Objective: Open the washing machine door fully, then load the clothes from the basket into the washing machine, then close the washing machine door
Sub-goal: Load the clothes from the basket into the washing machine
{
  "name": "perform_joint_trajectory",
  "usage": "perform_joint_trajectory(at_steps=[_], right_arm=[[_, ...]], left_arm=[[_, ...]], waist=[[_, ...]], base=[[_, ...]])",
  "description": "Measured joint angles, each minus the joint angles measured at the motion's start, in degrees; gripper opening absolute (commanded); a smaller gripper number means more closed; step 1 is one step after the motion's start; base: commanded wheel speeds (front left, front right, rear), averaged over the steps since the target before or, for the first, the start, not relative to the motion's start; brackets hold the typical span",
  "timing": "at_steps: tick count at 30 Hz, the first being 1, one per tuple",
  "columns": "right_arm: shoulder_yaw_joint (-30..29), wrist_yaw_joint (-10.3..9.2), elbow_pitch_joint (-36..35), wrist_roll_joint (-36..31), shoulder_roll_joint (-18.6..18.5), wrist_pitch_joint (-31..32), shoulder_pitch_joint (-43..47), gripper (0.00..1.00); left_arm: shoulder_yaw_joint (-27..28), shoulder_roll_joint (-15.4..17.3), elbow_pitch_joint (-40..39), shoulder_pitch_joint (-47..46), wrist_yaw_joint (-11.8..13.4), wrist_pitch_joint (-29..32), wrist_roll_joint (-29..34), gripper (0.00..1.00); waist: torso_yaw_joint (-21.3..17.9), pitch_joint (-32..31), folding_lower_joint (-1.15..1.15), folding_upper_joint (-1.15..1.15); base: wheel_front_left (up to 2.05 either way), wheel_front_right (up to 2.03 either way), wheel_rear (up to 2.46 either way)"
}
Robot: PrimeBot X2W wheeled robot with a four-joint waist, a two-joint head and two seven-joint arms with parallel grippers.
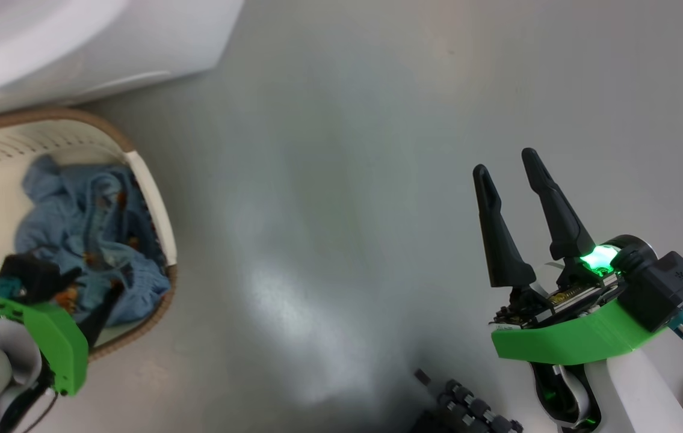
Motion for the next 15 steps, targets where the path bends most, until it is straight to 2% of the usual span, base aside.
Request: perform_joint_trajectory(at_steps=[9,15], right_arm=[[0.8,0.00,-1.9,0.9,0.1,0.0,0.0,1.00],[0.6,0.00,-2.5,0.9,0.1,0.0,0.2,1.00]], left_arm=[[-0.7,1.5,1.0,-3.8,0.0,-0.1,-0.3,1.00],[-0.8,0.5,3.9,-6.5,0.0,0.4,-1.2,1.00]], waist=[[-2.9,4.8,0.00,0.00],[-3.6,6.9,0.00,0.00]], base=[[0.00,0.00,0.00],[0.00,0.00,0.00]])
